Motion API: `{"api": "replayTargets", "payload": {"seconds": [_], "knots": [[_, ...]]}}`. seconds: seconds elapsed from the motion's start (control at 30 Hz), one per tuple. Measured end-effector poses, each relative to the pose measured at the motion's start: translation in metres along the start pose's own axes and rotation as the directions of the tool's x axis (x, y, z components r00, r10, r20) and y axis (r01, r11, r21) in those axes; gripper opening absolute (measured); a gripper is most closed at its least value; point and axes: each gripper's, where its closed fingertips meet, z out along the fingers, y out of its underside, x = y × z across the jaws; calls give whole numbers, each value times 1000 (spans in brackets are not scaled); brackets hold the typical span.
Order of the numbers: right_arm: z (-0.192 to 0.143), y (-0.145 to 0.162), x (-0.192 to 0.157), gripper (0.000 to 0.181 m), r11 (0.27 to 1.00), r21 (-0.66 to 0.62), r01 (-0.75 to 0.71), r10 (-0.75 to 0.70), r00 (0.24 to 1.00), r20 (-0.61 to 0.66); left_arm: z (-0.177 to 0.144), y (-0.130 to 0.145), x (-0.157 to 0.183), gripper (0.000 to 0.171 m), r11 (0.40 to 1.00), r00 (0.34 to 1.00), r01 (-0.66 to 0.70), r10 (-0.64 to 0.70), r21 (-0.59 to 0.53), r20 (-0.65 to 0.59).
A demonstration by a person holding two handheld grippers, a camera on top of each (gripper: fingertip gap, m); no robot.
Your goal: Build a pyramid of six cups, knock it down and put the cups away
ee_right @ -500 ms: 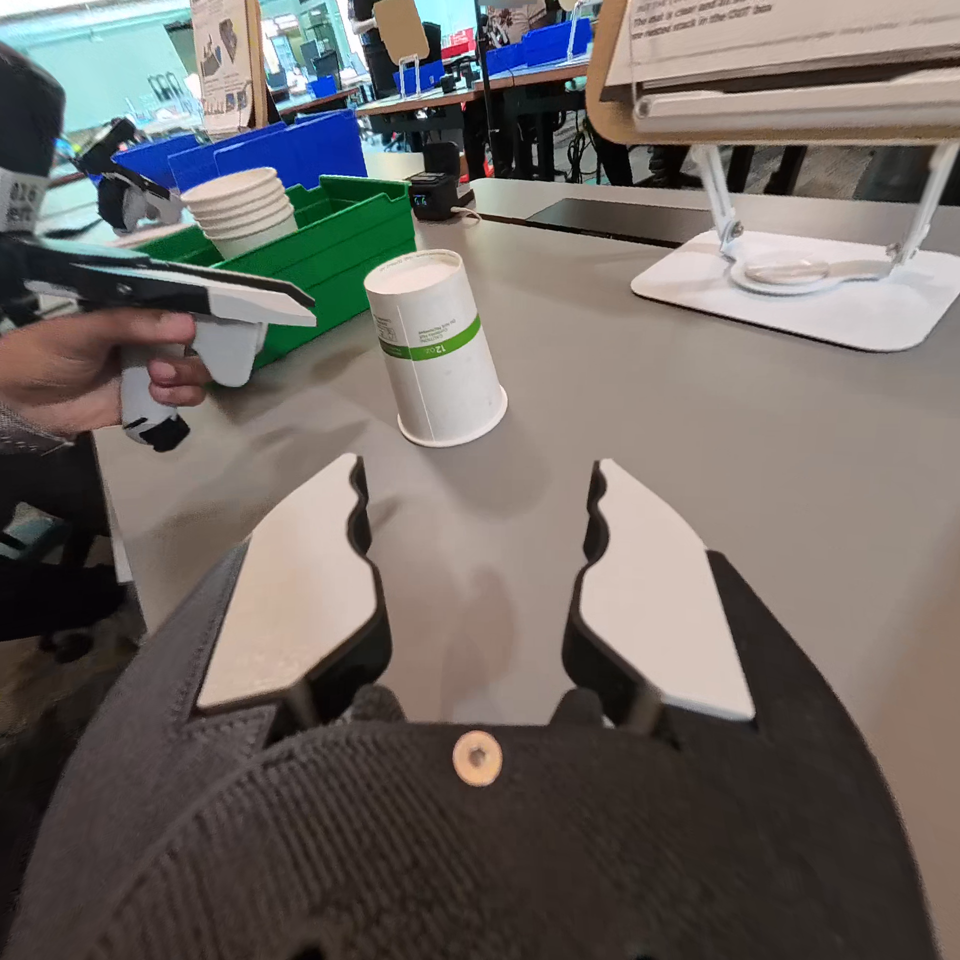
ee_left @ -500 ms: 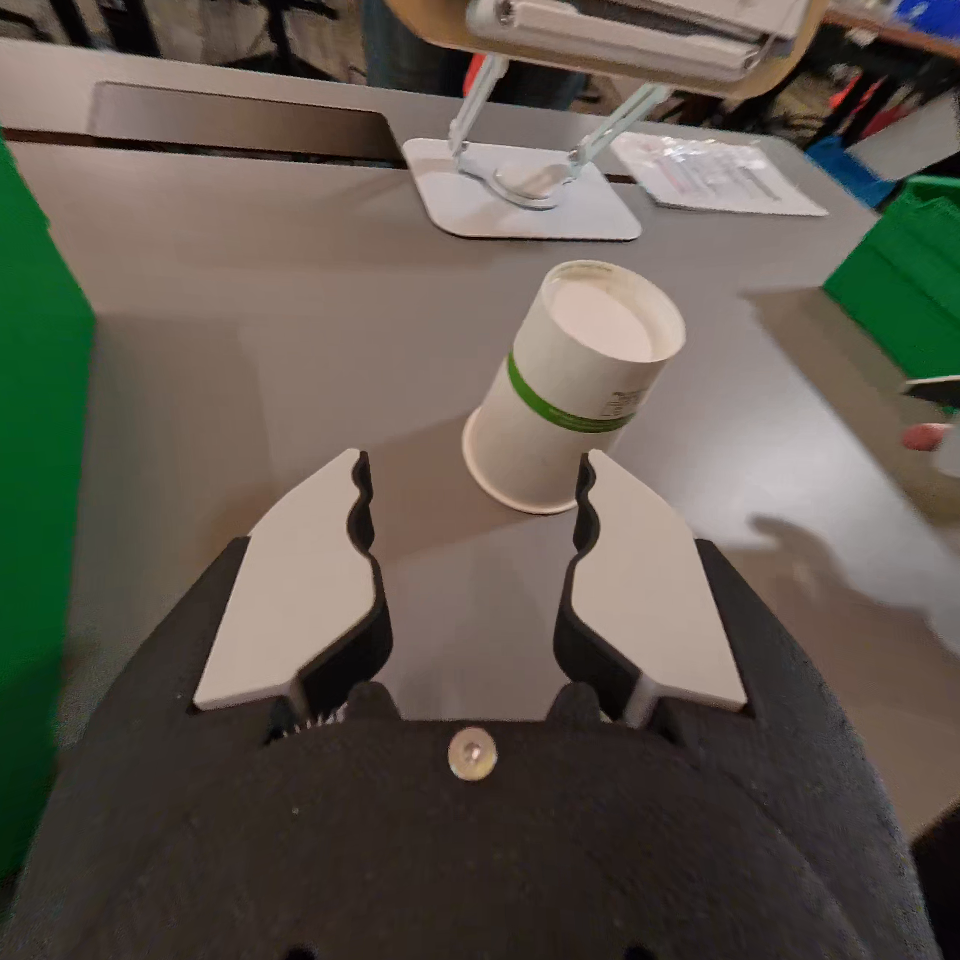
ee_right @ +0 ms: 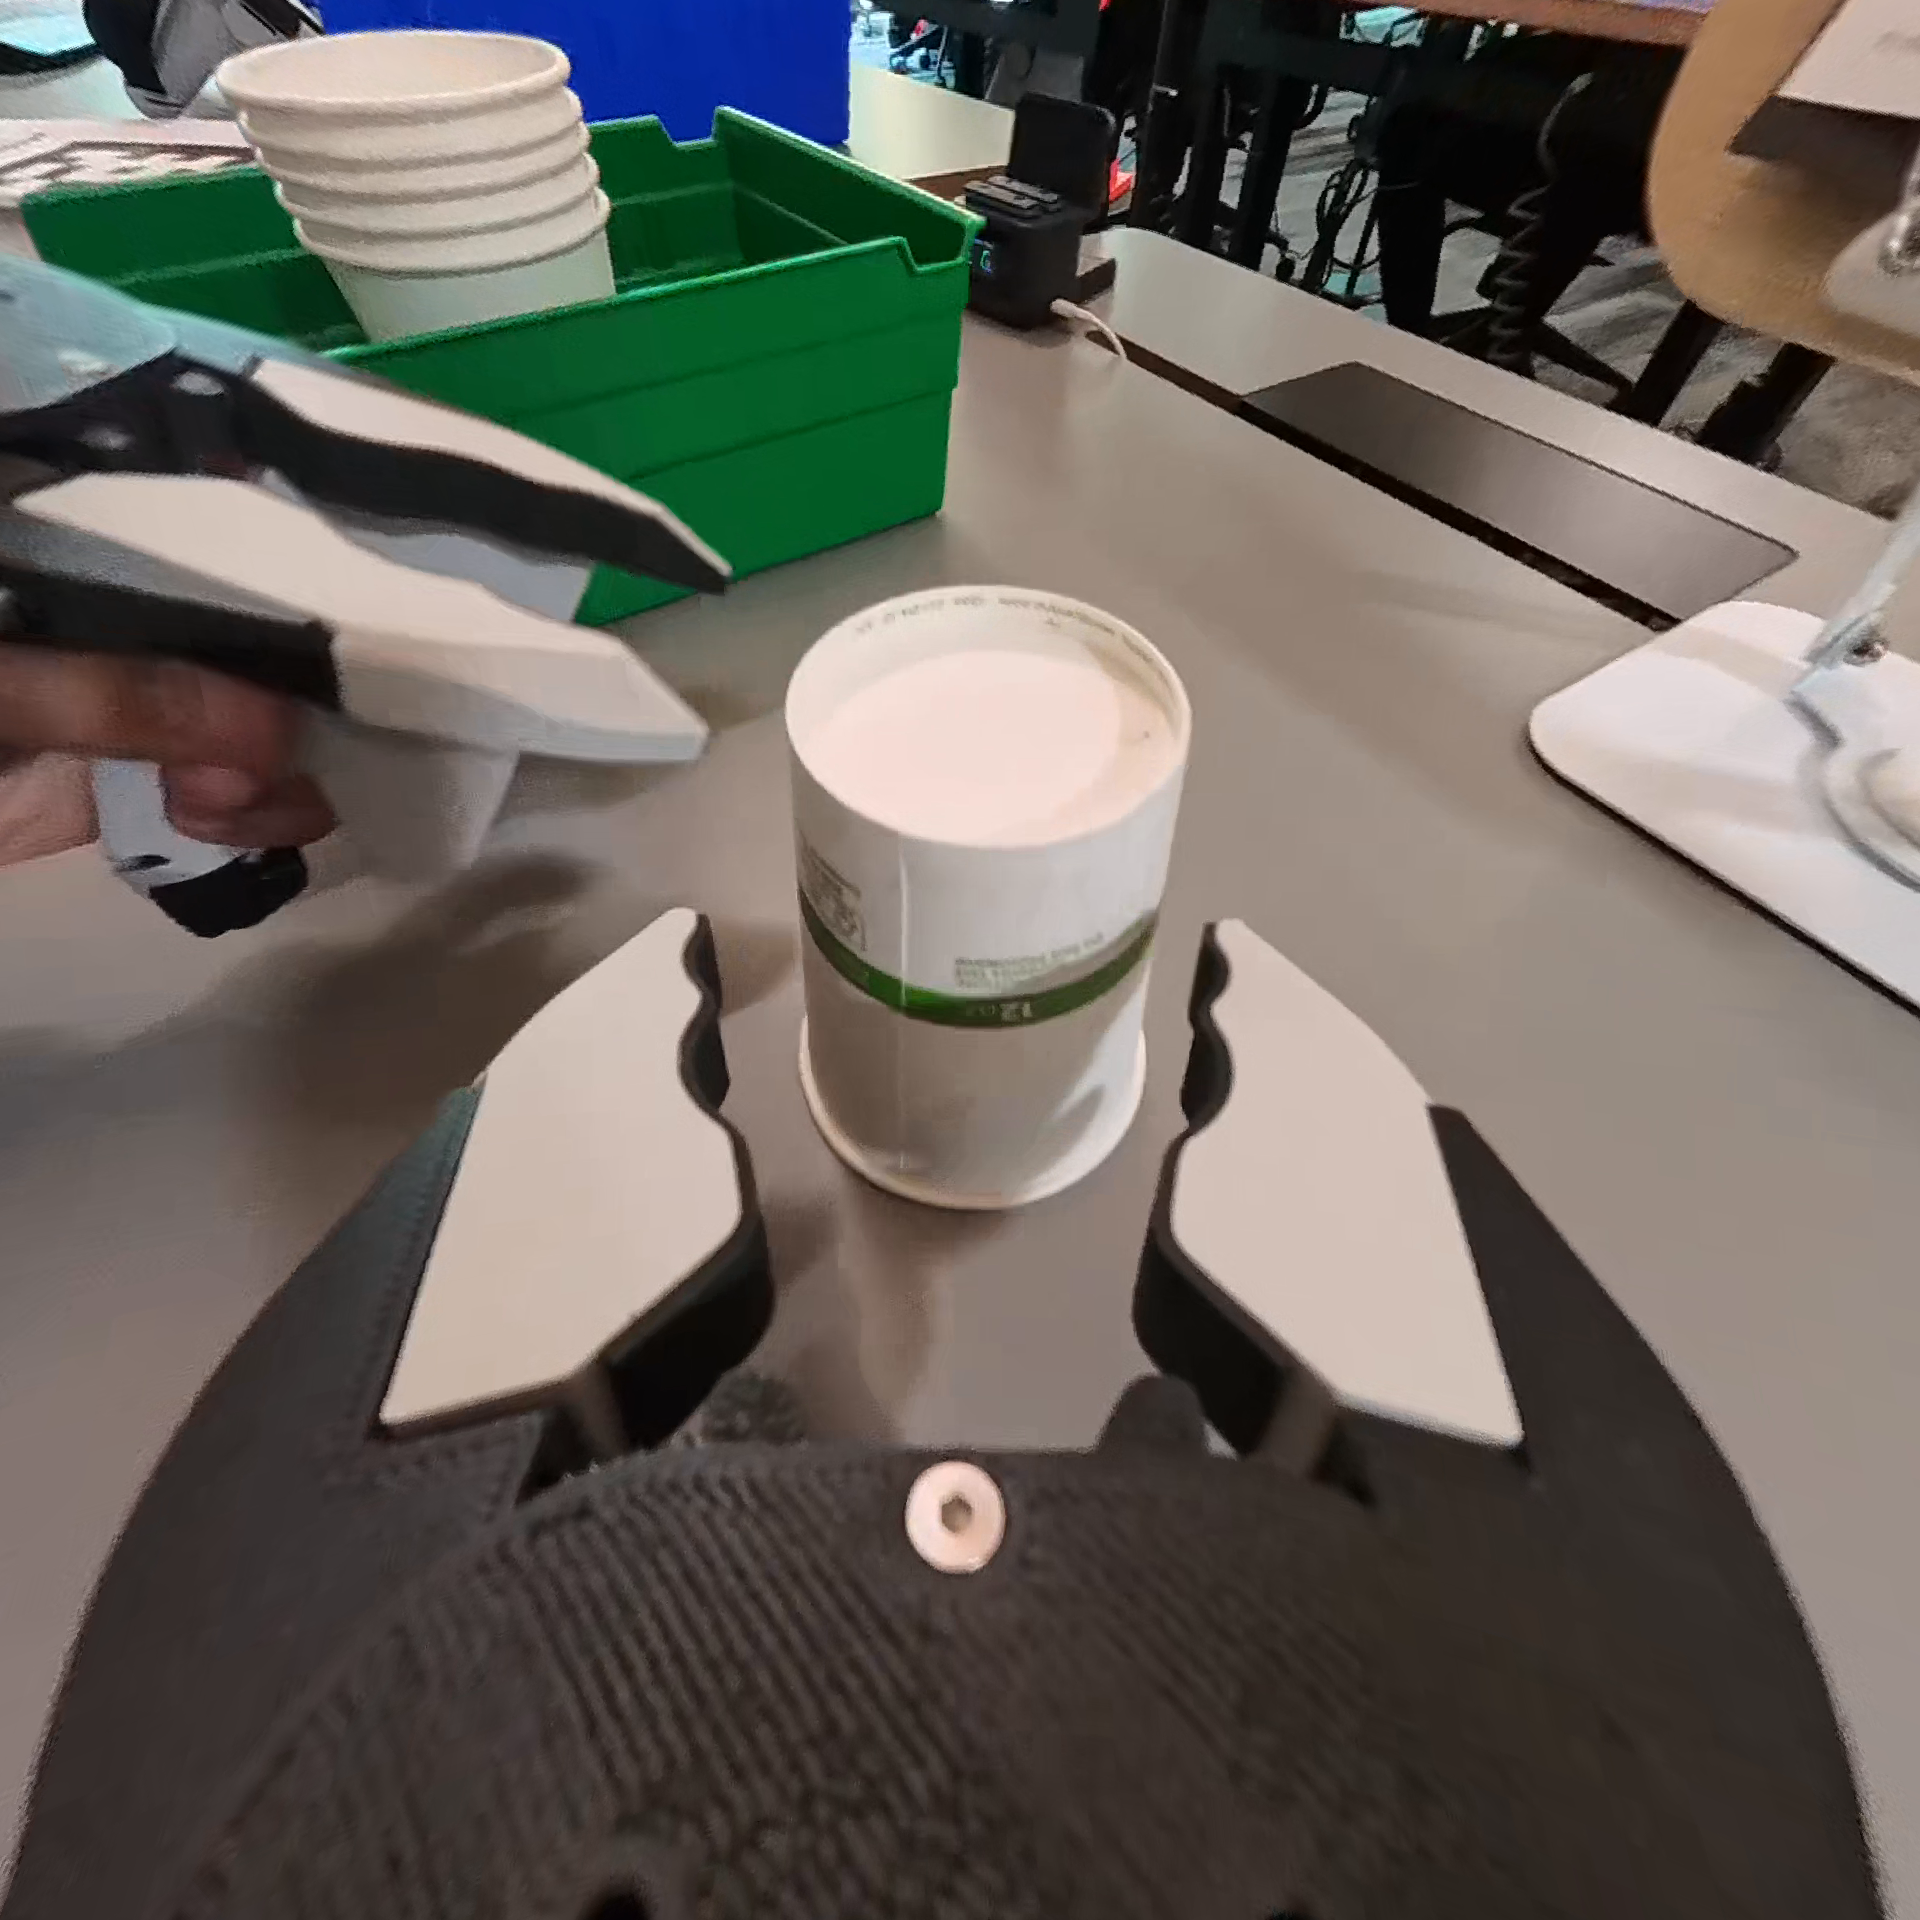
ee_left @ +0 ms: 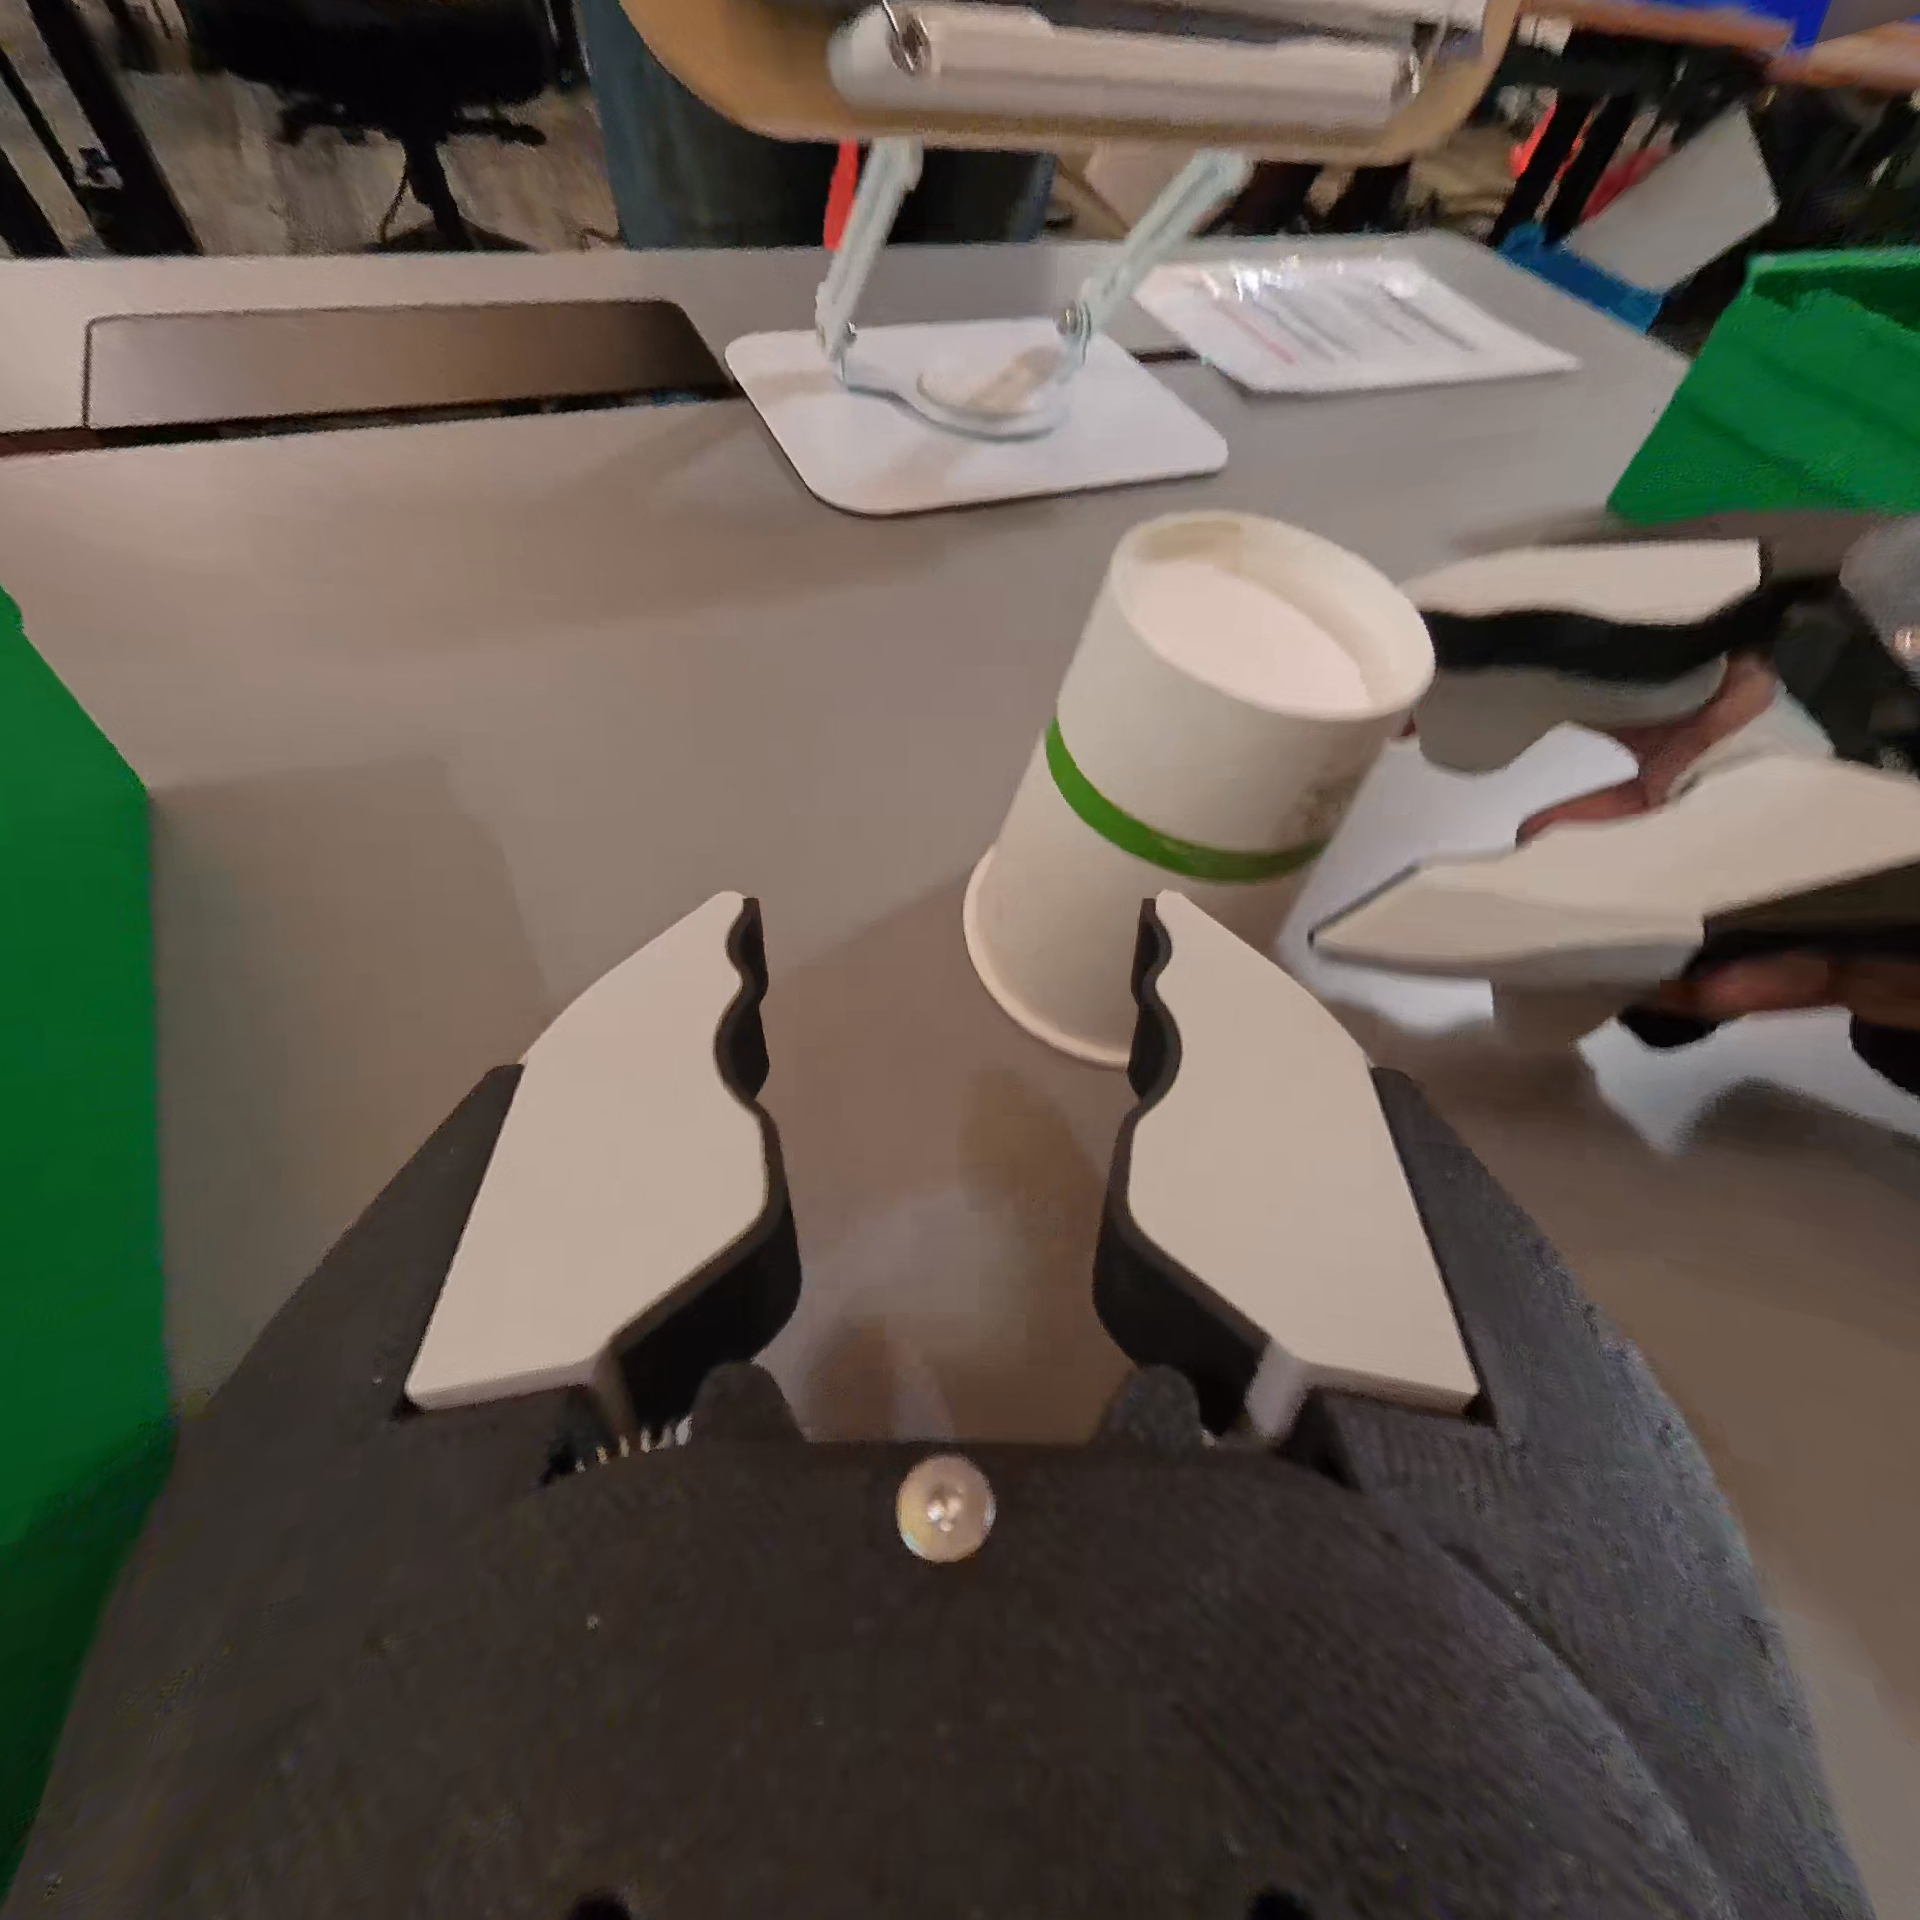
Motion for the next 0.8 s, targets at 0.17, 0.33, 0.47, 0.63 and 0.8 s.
{"api": "replayTargets", "payload": {"seconds": [0.17,0.33,0.47,0.63,0.8], "knots": [[-1,7,-2,61,997,5,78,-78,995,-56,8,-1,-1,71,1000,1000,23,-23,-7,8],[-7,10,-4,65,996,-10,87,-87,994,-67,-6,-5,9,69,998,997,44,-46,42,67],[-6,12,-2,76,995,-30,97,-99,992,-73,-9,1,9,66,999,991,29,-34,38,126],[3,5,-3,81,998,24,57,-56,997,-48,-10,-1,1,61,992,986,94,-104,80,133],[15,4,-6,72,995,3,104,-103,994,-44,-17,-13,10,58,966,974,216,-223,140,32]]}}
